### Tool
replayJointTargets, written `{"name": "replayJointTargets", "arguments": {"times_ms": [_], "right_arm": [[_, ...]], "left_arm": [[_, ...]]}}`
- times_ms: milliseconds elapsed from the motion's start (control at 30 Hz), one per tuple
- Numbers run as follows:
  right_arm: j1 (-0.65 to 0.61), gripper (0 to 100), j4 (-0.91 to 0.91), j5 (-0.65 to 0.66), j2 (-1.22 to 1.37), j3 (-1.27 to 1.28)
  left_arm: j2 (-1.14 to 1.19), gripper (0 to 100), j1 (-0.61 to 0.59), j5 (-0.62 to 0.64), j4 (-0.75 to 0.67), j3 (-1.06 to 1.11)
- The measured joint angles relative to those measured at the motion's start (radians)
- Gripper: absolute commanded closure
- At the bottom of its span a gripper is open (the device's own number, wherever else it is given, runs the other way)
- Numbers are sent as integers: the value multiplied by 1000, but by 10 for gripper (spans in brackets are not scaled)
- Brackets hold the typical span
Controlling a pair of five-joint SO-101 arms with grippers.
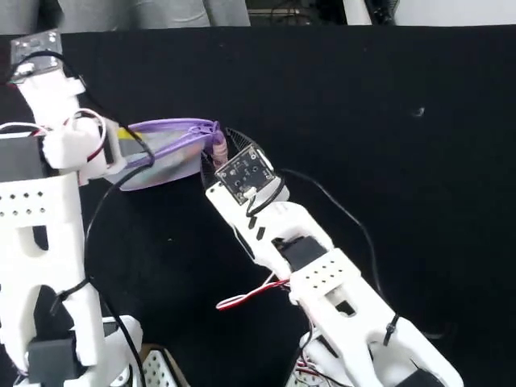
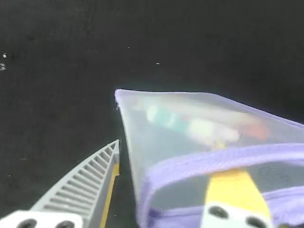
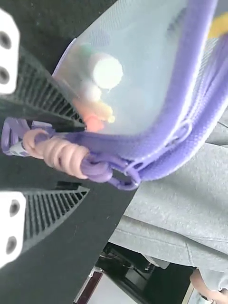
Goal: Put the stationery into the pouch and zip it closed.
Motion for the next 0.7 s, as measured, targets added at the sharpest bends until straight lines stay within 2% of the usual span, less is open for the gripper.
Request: {"name": "replayJointTargets", "arguments": {"times_ms": [133,267,367,500,700], "right_arm": [[-15,844,0,0,0,0],[-38,992,0,0,0,0],[-40,988,0,2,0,0],[-40,987,0,68,0,0],[-40,987,94,109,-18,-28]], "left_arm": [[0,854,-52,-29,0,0],[0,854,-58,-34,0,0],[0,854,-60,-34,0,0],[0,854,-61,-34,0,0],[0,854,-68,-35,-92,49]]}}
